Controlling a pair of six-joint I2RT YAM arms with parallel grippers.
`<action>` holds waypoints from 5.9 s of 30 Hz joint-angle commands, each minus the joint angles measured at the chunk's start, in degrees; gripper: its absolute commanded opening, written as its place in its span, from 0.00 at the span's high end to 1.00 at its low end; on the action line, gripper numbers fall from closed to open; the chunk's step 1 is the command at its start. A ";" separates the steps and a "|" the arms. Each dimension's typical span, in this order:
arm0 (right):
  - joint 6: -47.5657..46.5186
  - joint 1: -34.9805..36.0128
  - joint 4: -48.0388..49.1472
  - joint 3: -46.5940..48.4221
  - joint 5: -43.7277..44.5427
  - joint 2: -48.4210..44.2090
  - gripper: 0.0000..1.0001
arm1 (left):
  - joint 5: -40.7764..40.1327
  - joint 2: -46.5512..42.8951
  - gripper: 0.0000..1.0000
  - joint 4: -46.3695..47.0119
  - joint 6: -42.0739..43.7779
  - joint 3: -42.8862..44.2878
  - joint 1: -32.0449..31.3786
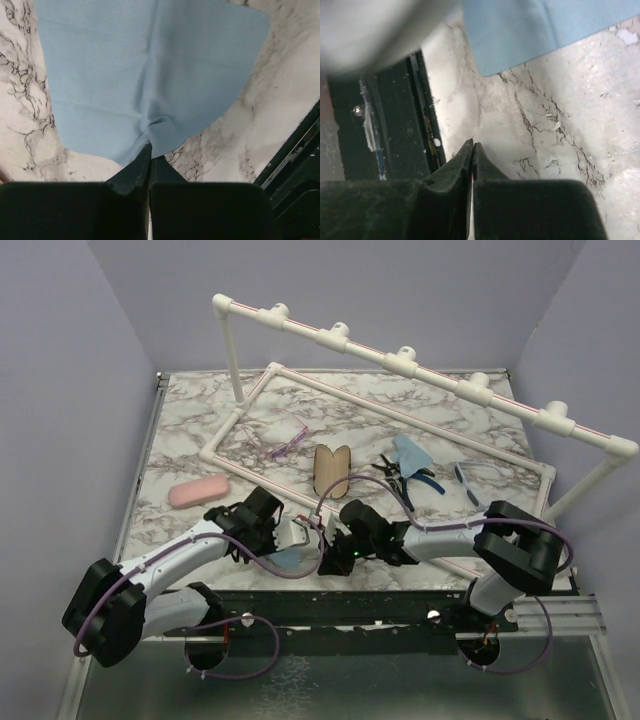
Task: Organize the sunglasses
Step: Fold the glasses cleaning cloth at the center of the board, then pick up the glasses cleaning cloth from the center of the board.
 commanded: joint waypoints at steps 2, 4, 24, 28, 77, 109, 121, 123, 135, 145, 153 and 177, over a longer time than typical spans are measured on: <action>-6.59 0.20 4.66 -2.47 -3.90 -5.81 0.93 | 4.70 3.38 1.00 -0.58 4.49 2.72 3.98; -6.65 0.11 4.42 -3.09 -3.93 -6.11 0.92 | 5.27 3.71 1.00 -1.00 4.35 3.03 4.04; -8.58 -2.96 18.24 -1.90 -6.46 -2.14 0.86 | 4.77 12.11 1.00 -6.18 -1.76 9.54 11.35; -9.44 -3.35 21.84 -1.45 -4.64 -0.34 0.82 | 4.54 13.21 1.00 -4.18 -1.38 9.91 12.51; 2.43 -7.84 14.42 1.16 6.08 -0.98 0.54 | 2.10 19.91 0.50 -9.47 3.57 16.20 20.52; 4.43 -4.78 4.32 21.46 9.22 11.44 0.90 | 4.66 9.06 0.32 4.85 -3.88 7.52 29.74; 8.47 -4.49 7.32 22.58 3.98 22.22 1.00 | 0.04 16.68 0.34 13.32 -9.03 2.49 29.71; 8.68 -4.46 7.00 22.04 6.34 22.42 1.00 | -0.72 16.67 0.34 13.36 -8.39 2.19 29.69; 17.10 -4.61 4.65 14.26 20.47 16.55 1.00 | -0.20 16.07 0.34 13.36 -5.65 2.09 29.61; 5.12 -4.64 1.74 14.65 17.23 8.64 0.98 | 9.34 10.74 0.16 8.57 -2.83 7.05 29.44; -13.89 -4.07 11.36 9.04 3.22 4.75 0.80 | 15.42 6.88 0.23 0.89 -0.97 7.98 29.53; -0.49 -2.35 15.91 10.63 8.76 15.95 1.00 | 11.07 4.58 0.32 3.12 -1.37 3.57 29.44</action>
